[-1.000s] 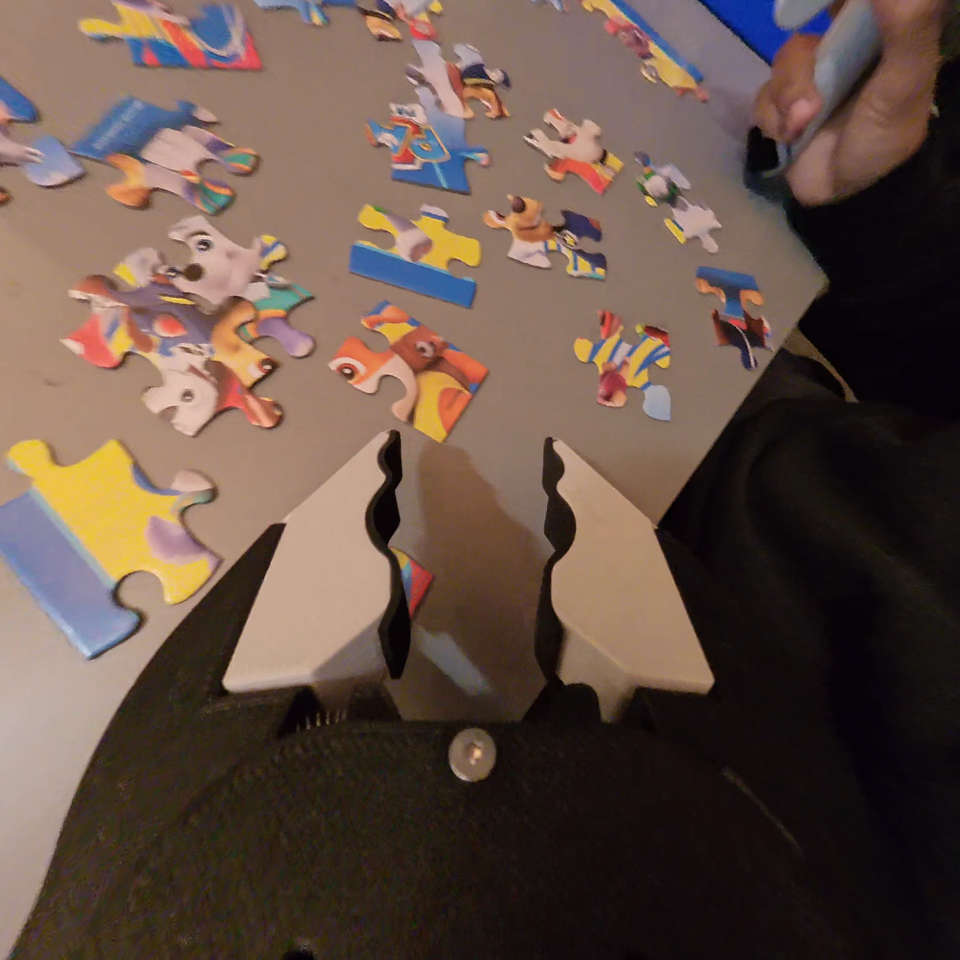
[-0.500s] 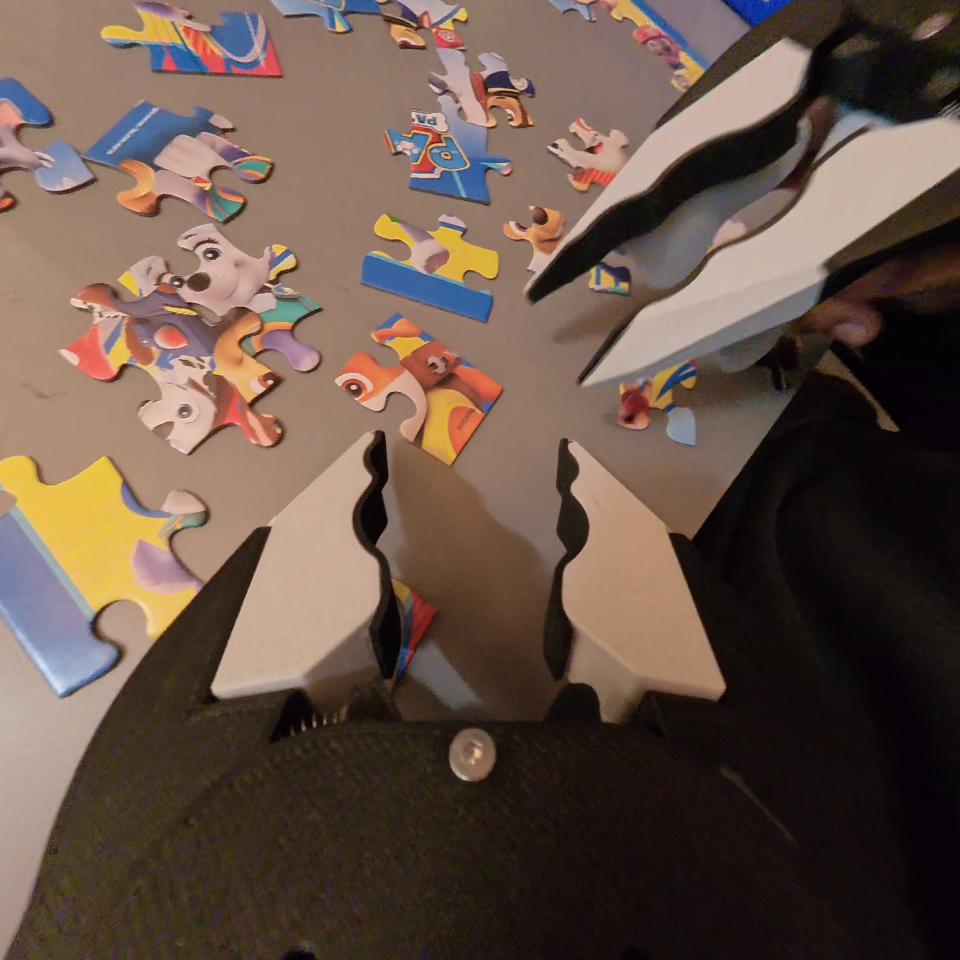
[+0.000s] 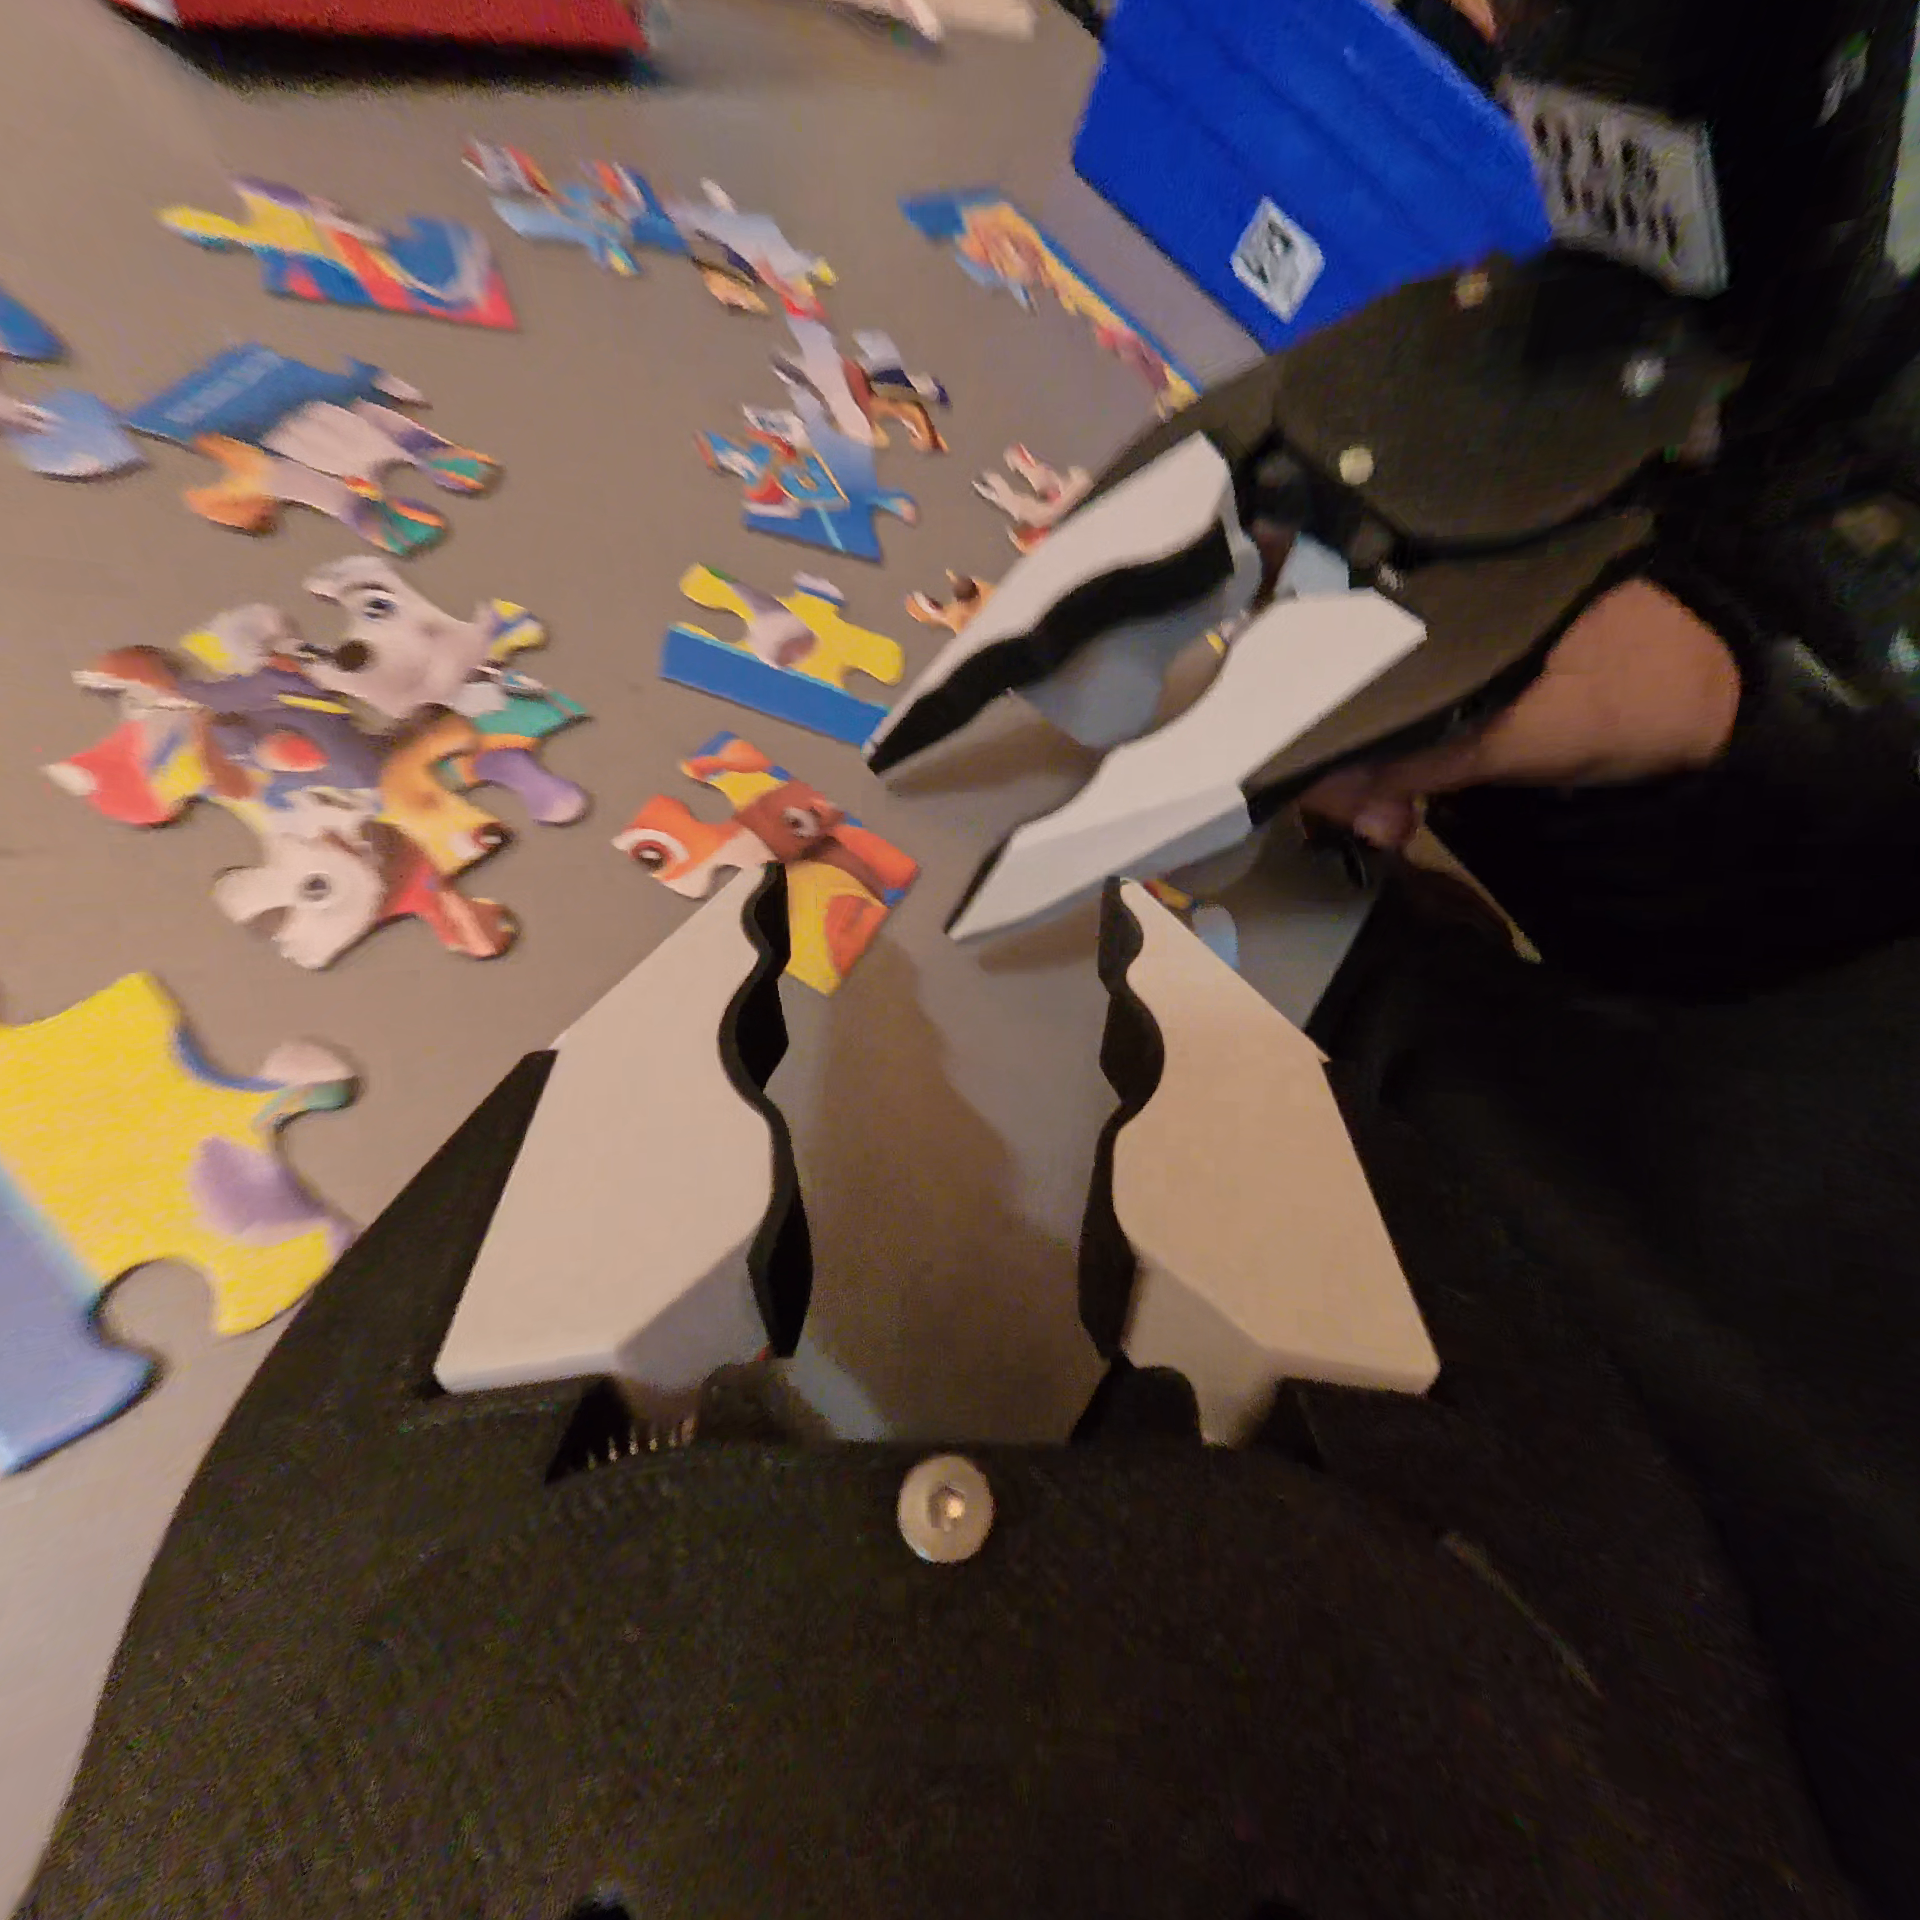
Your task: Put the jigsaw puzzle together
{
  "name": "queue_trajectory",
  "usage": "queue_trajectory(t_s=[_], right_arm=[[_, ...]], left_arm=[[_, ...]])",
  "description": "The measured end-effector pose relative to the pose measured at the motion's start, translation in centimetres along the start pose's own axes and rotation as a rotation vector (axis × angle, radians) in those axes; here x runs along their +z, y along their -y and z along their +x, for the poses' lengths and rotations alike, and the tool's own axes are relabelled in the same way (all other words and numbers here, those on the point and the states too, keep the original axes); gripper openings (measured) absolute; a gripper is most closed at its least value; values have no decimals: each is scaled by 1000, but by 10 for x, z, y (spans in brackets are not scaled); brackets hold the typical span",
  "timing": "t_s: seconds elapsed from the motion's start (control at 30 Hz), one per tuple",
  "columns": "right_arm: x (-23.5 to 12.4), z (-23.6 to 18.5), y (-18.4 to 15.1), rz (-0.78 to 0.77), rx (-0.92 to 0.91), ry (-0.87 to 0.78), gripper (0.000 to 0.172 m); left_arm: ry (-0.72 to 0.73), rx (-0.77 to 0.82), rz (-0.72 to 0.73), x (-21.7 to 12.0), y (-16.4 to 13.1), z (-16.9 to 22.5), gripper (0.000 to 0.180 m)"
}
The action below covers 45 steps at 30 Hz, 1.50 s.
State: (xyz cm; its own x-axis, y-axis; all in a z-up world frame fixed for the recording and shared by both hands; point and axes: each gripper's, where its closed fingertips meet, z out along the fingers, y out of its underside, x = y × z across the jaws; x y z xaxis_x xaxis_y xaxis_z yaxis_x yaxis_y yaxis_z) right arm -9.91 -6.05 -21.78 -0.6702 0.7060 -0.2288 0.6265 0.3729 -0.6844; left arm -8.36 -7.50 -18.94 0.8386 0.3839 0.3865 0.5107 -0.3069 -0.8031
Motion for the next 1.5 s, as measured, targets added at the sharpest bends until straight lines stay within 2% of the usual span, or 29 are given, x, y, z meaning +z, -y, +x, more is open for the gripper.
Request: queue_trajectory(t_s=[0.13, 0.27, 0.6, 0.67, 1.13, 1.17, 1.2, 1.23, 1.33, 1.5], right_arm=[[13, 3, -2, -33, -36, -44, 61], [18, 3, 1, -46, -63, -61, 63], [31, 9, 9, -82, -173, -136, 68], [33, 5, 9, -84, -199, -131, 61], [24, 4, 2, -68, -203, -121, 55], [22, 4, 3, -58, -203, -125, 51], [19, 5, 5, -42, -204, -135, 30], [17, 6, 5, -33, -203, -143, 30], [15, 8, -4, -68, -202, -144, 45], [-2, 17, 10, 25, -168, -182, 48]], left_arm=[[101, -62, 120, -14, 16, -26, 59], [126, -116, 200, -25, 25, -38, 59], [189, -171, 251, -38, 28, -56, 59], [195, -170, 251, -39, 27, -57, 59], [197, -172, 282, -43, 32, -58, 58], [196, -172, 284, -43, 32, -57, 58], [195, -171, 285, -43, 32, -57, 59], [195, -170, 286, -43, 32, -57, 59], [201, -167, 286, -43, 32, -57, 59], [194, -170, 286, -41, 32, -57, 59]])
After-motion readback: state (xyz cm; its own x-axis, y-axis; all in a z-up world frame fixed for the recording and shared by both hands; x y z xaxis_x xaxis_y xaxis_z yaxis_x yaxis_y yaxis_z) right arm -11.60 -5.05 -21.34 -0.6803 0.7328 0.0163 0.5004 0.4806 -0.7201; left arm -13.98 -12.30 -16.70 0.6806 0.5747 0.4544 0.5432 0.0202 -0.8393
